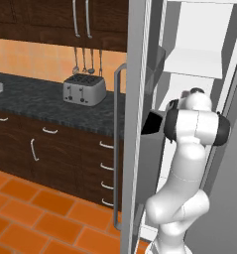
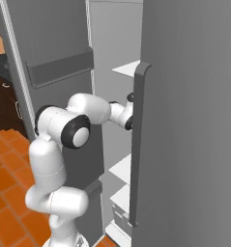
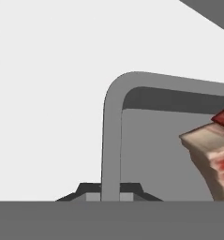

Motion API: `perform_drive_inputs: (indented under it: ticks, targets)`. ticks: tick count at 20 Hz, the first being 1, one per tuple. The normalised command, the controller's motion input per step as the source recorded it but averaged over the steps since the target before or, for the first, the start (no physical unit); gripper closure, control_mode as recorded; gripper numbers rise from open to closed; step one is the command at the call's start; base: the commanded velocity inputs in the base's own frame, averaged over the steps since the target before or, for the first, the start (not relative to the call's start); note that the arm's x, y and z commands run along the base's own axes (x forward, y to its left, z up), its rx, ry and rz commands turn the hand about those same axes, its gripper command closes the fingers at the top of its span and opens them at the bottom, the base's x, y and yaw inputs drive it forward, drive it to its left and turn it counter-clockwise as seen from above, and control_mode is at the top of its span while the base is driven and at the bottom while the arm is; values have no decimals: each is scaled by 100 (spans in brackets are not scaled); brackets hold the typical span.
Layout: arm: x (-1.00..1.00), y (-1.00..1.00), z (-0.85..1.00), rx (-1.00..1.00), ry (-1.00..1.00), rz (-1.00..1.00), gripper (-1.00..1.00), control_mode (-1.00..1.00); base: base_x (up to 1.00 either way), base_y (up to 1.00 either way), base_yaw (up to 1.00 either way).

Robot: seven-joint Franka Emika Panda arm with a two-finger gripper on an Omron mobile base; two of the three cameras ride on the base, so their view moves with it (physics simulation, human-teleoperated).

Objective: Take the meat container that has the steak and place it on the second highest rack of the freezer. Then take the vegetable container that has the potato and cucumber and place it on the highest rack of the freezer.

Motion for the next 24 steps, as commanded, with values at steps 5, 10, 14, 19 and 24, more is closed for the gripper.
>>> perform_drive_inputs:
  ticks: [5,10,14,19,24]
  targets:
    - [7,0,-18,0,-2,0,100,-100,0,0,0]
    - [0,0,0,0,0,0,-100,-100,0,0,0]
    - [0,0,0,0,0,0,-100,-100,0,0,0]
    - [-12,0,9,0,-3,0,-100,-100,0,0,0]
    - [-70,21,57,0,-1,0,-100,-100,0,0,0]
